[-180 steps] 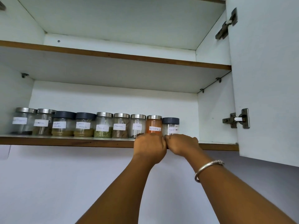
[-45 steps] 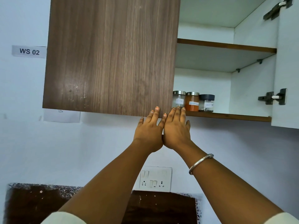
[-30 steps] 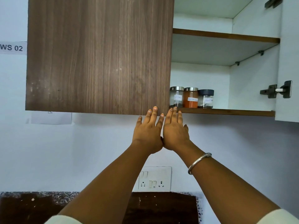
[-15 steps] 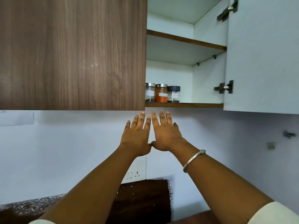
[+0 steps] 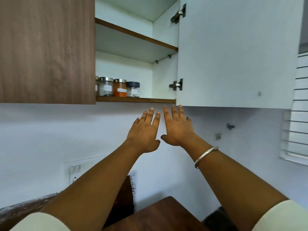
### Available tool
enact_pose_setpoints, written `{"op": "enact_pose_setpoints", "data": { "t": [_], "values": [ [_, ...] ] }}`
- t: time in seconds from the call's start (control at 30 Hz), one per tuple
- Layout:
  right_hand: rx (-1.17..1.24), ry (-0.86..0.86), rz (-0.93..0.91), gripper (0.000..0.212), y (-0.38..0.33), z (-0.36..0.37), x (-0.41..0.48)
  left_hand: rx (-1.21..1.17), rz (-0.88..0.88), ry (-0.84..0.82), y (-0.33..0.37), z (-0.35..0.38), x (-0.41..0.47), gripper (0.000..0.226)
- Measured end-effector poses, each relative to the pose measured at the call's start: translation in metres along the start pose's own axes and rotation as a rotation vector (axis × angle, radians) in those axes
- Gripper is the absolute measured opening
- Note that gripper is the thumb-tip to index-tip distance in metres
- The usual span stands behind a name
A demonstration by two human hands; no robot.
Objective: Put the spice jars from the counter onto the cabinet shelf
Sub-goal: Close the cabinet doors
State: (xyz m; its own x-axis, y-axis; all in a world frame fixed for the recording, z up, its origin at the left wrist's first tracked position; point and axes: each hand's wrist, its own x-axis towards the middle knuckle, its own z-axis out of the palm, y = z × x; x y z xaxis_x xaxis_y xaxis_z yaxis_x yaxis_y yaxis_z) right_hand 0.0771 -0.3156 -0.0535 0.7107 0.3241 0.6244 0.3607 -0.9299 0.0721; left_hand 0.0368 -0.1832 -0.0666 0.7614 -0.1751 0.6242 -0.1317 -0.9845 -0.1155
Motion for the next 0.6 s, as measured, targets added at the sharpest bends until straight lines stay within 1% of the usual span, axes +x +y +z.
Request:
{"op": "enact_pose_setpoints", "data": {
  "t": [0.23,0.47,0.53,0.6],
  "values": [
    [-0.137,0.090,0.027,0.105,0.105,-0.016,-0.021,-0.094,0.081,0.061,0.108,0.009,0.043,0.094],
    [-0.299,0.317,0.035,0.084,0.200,-0.043,-0.040,-0.185,0.131,0.096,0.210,0.009,0.081,0.092],
    [-0.341,0.345,0.055,0.085,0.220,-0.048,-0.045,-0.197,0.131,0.101,0.233,0.008,0.092,0.094],
    [-0.329,0.366,0.107,0.086,0.239,-0.052,-0.049,-0.209,0.130,0.115,0.253,0.005,0.101,0.096]
  ]
}}
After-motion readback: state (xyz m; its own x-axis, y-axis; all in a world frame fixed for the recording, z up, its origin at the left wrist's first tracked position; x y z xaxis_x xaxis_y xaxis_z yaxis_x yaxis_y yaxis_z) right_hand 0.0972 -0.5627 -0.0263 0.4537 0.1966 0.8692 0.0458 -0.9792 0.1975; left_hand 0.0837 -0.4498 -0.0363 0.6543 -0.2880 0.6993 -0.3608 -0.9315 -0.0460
